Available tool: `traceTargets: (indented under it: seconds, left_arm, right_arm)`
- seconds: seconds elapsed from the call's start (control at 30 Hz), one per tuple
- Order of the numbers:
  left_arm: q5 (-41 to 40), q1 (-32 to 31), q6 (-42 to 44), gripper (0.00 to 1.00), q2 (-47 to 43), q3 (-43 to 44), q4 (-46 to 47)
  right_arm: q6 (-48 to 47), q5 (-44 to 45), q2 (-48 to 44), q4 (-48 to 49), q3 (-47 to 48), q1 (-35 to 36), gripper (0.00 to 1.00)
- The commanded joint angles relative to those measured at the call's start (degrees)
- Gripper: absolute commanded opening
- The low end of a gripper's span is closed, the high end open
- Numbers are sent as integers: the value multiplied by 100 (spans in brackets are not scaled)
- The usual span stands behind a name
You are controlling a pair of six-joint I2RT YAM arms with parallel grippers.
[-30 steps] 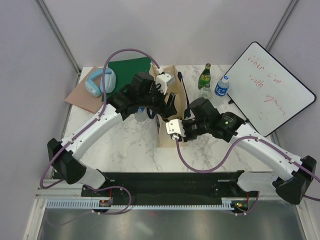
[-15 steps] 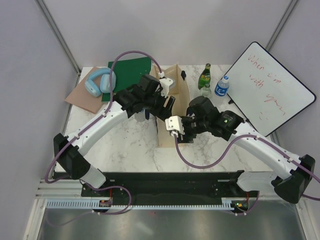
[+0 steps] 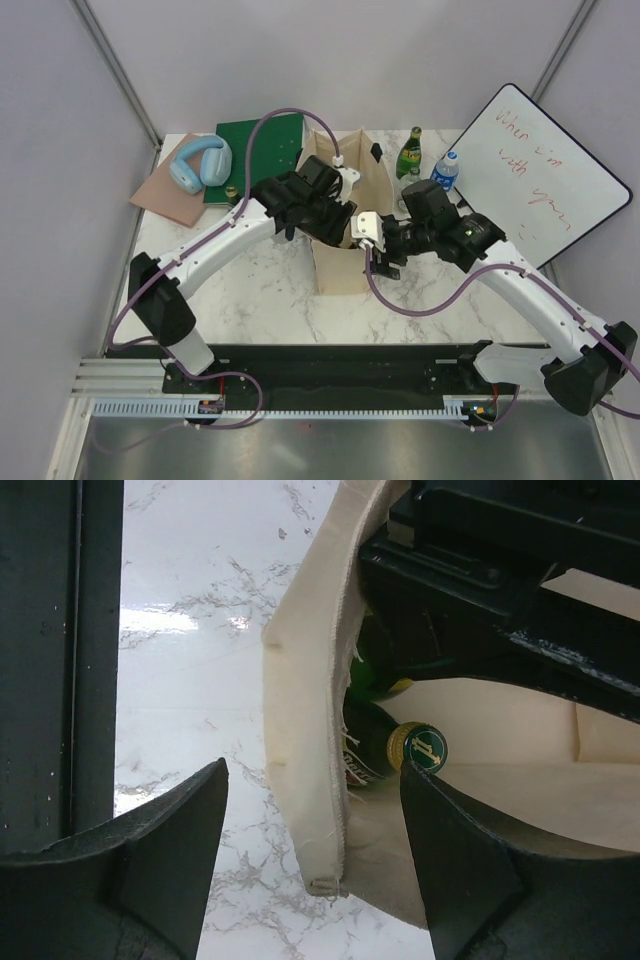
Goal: Take the beverage out of the canvas bag
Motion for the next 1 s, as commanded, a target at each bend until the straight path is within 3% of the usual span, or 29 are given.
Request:
traceTargets:
  seconds: [0.0,0.13,0.23,0.27,0.37,0.97]
  left_arm:
    - [-216,-53,-179,59,167,178,-516]
    - [-287,-106,-110,52,273,258,-744]
    - [-437,-115,-100,32,334,337,-824]
    - [-437,-132,-109,18,326,363,-824]
    - [-463,-124,-153,2,264,591,-815]
    - [-780,17,-109,2,861,2691,-859]
  right_arm:
    - [99,-260,-123,-64,97,-101,77]
    - [117,-304,-97,-55,149,-171,77]
    - [143,-339,-70,-47,184,-215,77]
    - [152,-340,-61,-47,202,-224,77]
    - [161,-348,-53,-47,228,-250,77]
    - [178,-313,-88,59,149,-276,77]
